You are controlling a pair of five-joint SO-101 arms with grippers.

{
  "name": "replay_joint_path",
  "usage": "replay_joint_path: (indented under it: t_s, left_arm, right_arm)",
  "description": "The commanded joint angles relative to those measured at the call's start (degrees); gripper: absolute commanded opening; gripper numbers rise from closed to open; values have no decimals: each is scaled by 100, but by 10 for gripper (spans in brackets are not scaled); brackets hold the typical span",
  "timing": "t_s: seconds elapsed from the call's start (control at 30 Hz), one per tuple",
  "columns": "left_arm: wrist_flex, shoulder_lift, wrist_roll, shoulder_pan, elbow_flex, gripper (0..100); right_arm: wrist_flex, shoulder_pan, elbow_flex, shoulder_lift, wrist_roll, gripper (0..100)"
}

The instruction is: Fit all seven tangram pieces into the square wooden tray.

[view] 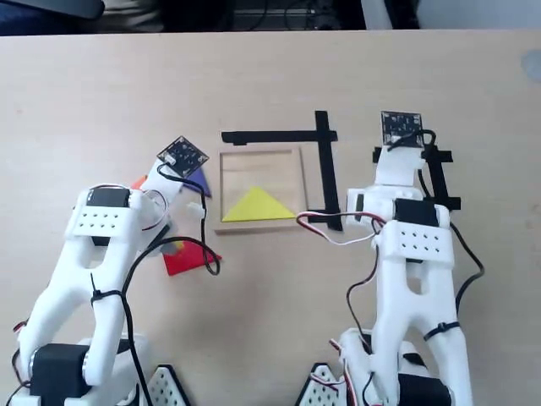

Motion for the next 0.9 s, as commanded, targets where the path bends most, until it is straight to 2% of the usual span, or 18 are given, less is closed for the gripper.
replay_joint_path:
  t_s: [0.0,0.1,0.13,0.2,0.23,0.33,0.43,0.7,0.87]
  left_arm:
    - [-70,-62,70,-92,-48,263]
    - [35,-35,9,-48,-207,265]
    - [264,0,-193,-40,-330,266]
    - [967,123,-985,4,-558,277]
    - [1169,220,-1073,-4,-716,277]
    - [1178,563,-571,-356,-1253,280]
    - [1178,905,-220,-629,-1771,278]
    - [1178,1064,1055,-435,-1657,277]
    - [870,589,2462,-382,-1420,277]
  right_arm:
    - [44,-70,-400,-22,-44,51]
    - [44,-70,-374,-22,-141,148]
    - [53,-70,-365,-22,-193,152]
    - [0,-88,-286,-22,-149,54]
    - [-88,-114,-251,-4,-97,2]
    - [-299,-70,-163,-13,-211,92]
    - [-369,-70,-145,13,-343,133]
    - [-879,-88,189,13,-369,138]
    - [-932,-88,215,13,-369,138]
